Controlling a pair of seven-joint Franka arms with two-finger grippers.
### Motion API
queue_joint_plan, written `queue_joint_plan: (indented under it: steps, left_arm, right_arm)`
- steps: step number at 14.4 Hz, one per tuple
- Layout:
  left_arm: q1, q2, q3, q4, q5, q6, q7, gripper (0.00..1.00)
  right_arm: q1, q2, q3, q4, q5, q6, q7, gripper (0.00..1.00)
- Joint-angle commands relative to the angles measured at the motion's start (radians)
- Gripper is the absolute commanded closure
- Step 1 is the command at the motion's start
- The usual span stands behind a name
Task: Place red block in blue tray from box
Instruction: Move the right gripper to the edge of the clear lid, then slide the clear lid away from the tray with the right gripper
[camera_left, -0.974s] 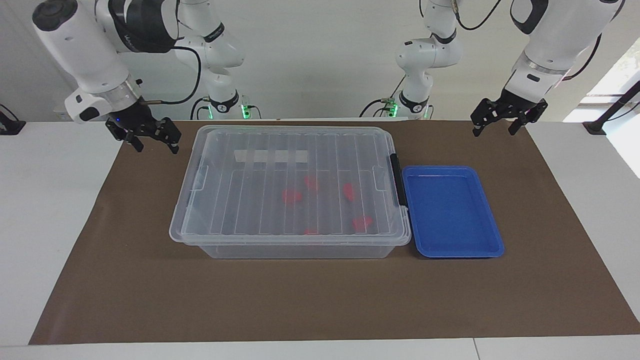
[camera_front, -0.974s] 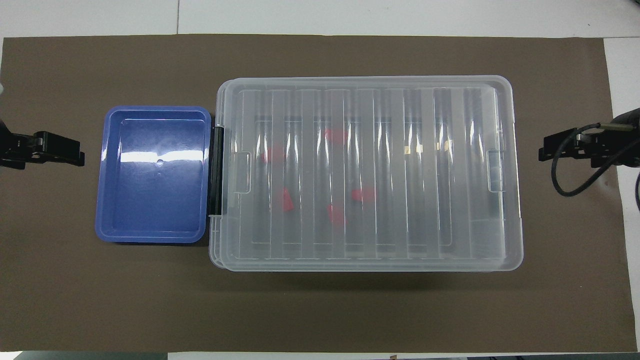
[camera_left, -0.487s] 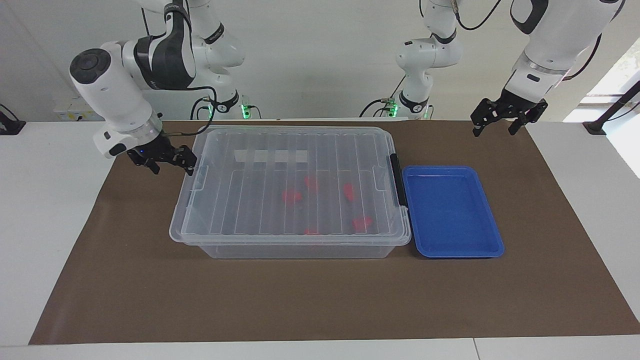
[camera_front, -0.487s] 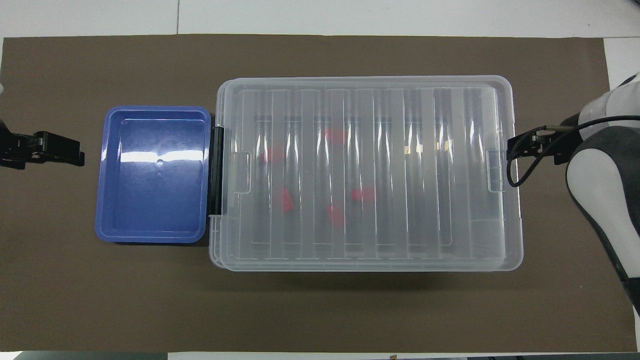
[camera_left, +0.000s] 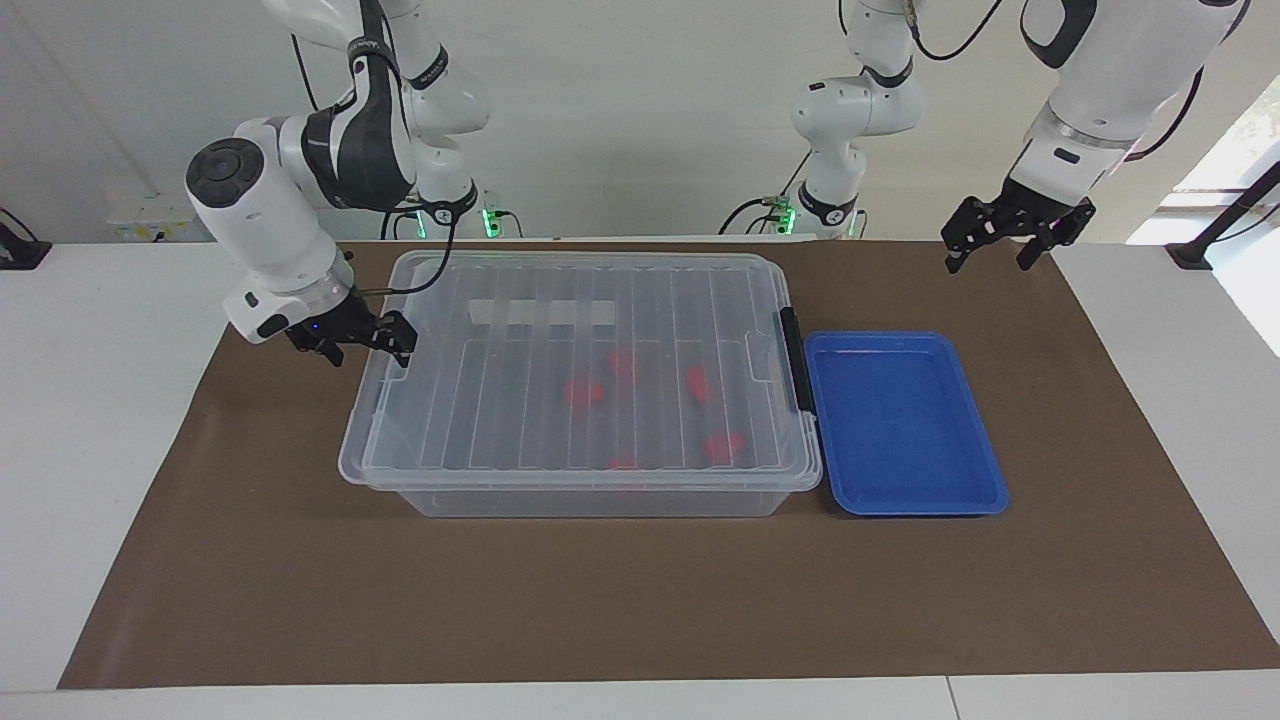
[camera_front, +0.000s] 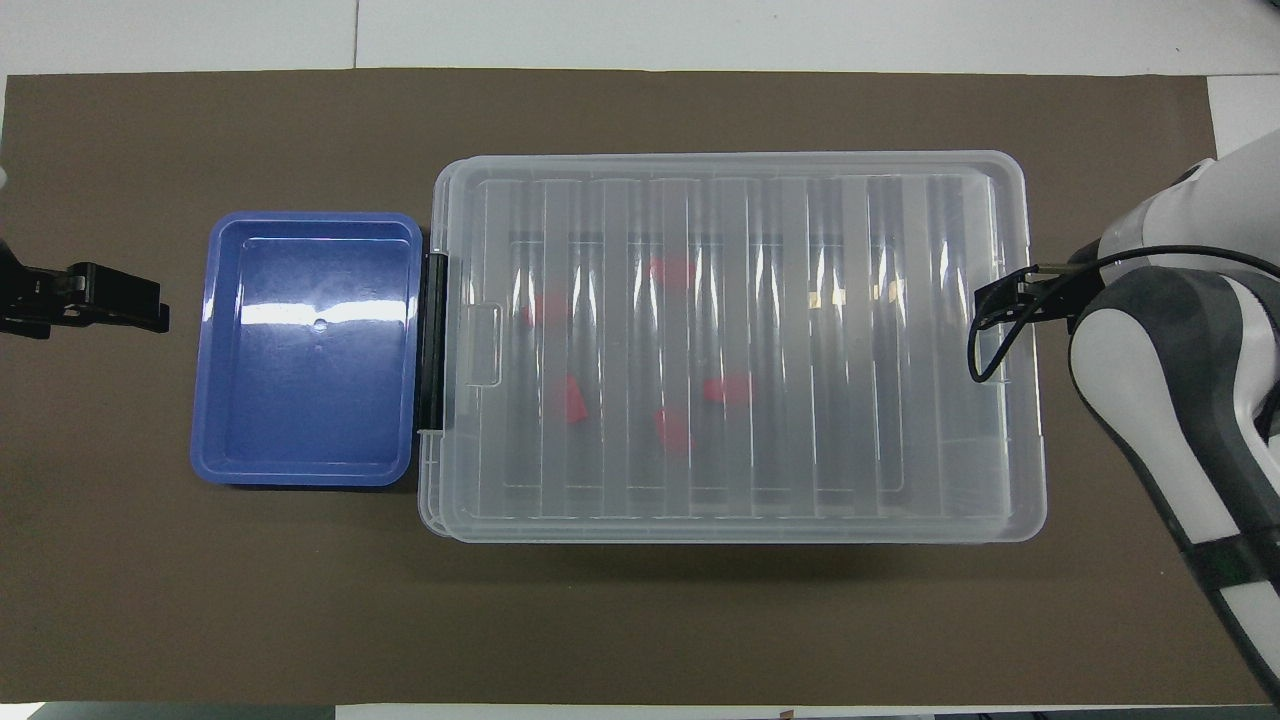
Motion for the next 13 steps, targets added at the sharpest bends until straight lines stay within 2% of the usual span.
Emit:
queue_joint_plan:
  steps: [1, 11, 13]
  left_arm:
    - [0.003, -0.026, 0.006, -0.031, -0.017, 0.009, 0.008, 0.00]
    - [0.003, -0.026, 0.004, -0.031, -0.017, 0.009, 0.008, 0.00]
    - [0.003, -0.026, 0.006, -0.031, -0.017, 0.009, 0.008, 0.00]
  right_arm:
    - [-0.015, -0.040, 0.001, -0.063, -0.019, 0.032, -0.056, 0.00]
    - [-0.111, -0.048, -0.016, -0.078, -0.069, 0.037, -0.246, 0.00]
    - [-0.115, -0.048, -0.057, -0.078, -0.069, 0.037, -0.292, 0.00]
